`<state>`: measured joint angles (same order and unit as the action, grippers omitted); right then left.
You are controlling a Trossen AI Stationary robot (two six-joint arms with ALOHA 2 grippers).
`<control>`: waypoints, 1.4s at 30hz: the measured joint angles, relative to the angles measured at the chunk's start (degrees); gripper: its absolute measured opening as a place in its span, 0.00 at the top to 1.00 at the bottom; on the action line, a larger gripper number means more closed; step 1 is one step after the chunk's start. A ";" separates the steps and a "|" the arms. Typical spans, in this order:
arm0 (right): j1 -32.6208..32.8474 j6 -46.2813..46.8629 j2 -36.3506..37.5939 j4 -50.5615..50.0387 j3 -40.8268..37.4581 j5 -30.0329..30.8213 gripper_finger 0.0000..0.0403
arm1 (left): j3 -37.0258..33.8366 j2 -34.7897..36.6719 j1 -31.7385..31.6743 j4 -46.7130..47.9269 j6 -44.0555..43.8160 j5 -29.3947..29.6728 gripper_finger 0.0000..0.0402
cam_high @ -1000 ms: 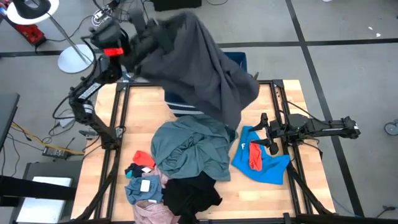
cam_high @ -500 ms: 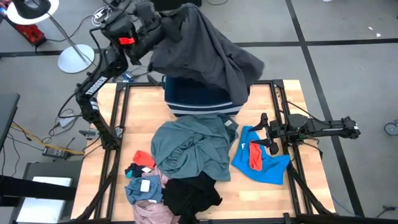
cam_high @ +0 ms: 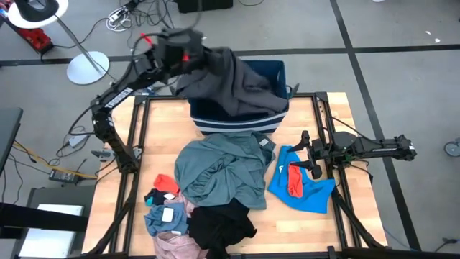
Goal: Sort clothes
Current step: Put the grey shorts into the blue bin, then put the orange sock into the blue bin
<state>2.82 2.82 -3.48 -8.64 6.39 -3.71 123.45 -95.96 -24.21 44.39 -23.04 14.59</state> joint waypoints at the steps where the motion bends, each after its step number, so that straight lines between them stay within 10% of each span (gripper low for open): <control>1: -0.01 0.01 -0.01 0.00 0.00 0.01 0.37 | -1.72 0.00 -0.26 0.50 -0.09 -1.44 1.00; 15: -0.01 0.00 -0.01 0.00 -0.01 -0.01 0.37 | -22.66 -0.09 -1.66 -25.01 -5.41 -22.11 0.89; 25: -0.01 -0.01 -0.01 0.00 0.00 0.00 0.37 | -30.03 -0.01 -1.94 -26.88 -4.31 -32.35 0.68; 42: 0.00 0.01 -0.01 0.02 0.00 0.00 0.37 | -18.45 2.77 -2.24 -10.58 7.59 -36.13 0.64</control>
<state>2.82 2.83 -3.49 -8.63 6.39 -3.72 105.00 -93.19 -26.45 33.81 -15.45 -21.54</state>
